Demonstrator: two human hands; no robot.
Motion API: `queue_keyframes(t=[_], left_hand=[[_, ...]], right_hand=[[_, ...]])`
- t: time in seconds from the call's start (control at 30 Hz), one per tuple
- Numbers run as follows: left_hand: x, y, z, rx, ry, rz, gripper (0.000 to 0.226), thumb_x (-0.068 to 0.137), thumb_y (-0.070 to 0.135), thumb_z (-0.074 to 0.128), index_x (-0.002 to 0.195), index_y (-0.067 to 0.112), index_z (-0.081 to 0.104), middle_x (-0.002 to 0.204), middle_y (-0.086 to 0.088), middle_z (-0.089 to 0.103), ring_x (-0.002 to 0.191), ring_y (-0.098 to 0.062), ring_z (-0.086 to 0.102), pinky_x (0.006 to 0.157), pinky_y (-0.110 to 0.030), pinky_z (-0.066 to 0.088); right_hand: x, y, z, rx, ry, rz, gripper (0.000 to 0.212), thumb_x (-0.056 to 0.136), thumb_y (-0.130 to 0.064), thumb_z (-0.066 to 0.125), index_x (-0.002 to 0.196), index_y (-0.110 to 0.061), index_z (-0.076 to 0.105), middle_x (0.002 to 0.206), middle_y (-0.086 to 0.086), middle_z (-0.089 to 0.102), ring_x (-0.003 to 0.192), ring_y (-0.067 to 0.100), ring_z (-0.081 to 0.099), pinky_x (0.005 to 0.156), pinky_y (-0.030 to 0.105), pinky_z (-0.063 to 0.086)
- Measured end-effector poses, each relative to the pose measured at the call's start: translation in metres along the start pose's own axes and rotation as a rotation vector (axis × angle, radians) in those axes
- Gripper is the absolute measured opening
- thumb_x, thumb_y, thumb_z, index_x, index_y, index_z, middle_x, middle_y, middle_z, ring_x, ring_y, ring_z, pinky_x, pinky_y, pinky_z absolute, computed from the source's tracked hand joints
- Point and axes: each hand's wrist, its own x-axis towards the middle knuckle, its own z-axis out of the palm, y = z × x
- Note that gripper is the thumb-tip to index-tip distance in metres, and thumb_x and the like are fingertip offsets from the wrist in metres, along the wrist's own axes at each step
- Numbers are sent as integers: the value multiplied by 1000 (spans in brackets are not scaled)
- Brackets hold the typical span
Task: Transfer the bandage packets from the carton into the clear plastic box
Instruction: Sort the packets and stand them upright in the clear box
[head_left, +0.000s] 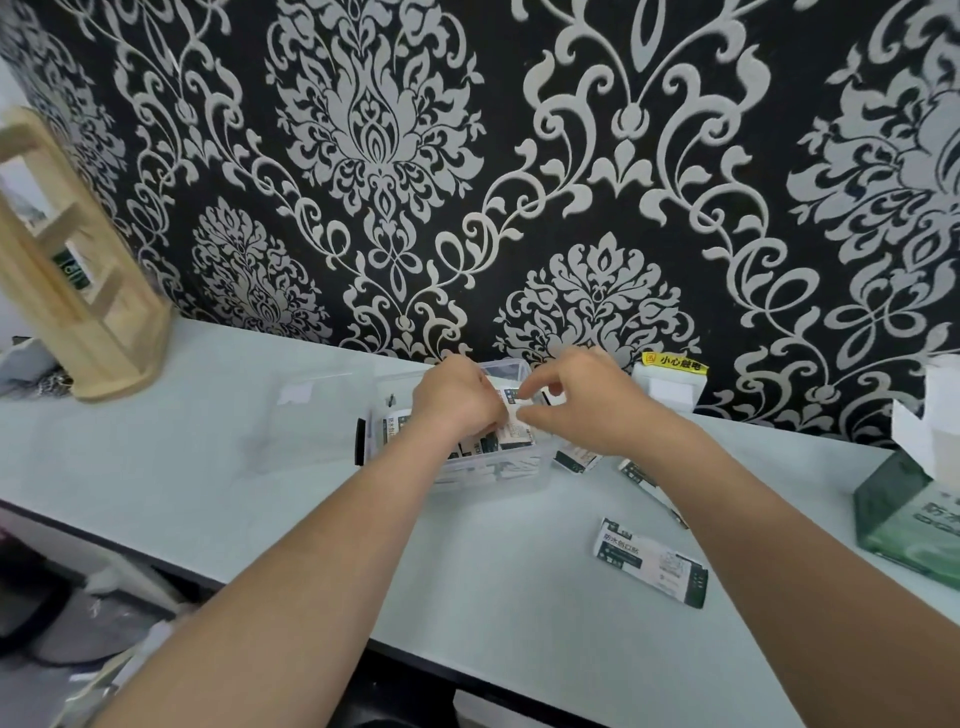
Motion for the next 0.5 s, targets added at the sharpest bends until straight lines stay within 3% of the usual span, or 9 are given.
queue_keyframes(t=[0.07, 0.2, 0.37, 0.5], left_hand=[[-1, 0, 3, 52, 14, 26, 3, 69, 16, 74, 70, 14, 73, 70, -4, 72, 75, -23, 70, 73, -34, 59], [-5, 0, 4, 145, 78, 100, 10, 78, 13, 67, 70, 19, 68, 72, 1, 70, 79, -19, 67, 66, -27, 49], [-12, -2, -4, 218, 122, 185, 18, 83, 12, 65, 72, 26, 66, 69, 11, 62, 81, -15, 64, 67, -25, 43], [-15, -5, -3, 268, 26, 225, 12, 79, 15, 70, 73, 25, 70, 75, 13, 64, 78, -12, 60, 63, -22, 41]], right_hand=[[-4, 6, 2, 63, 83, 25, 17, 91, -30, 61, 104, -25, 71, 88, -10, 50, 102, 17, 50, 84, 33, 44], [-8, 10, 7, 138, 156, 83, 23, 90, -12, 56, 108, -20, 69, 75, -1, 59, 71, 13, 52, 62, 27, 40], [-14, 13, 13, 287, 130, 141, 25, 91, -11, 55, 113, -21, 62, 79, -3, 56, 73, 14, 55, 70, 33, 50], [-28, 25, 6, 364, 133, 191, 16, 91, -13, 58, 103, -24, 61, 81, -5, 58, 69, 13, 55, 58, 25, 44]])
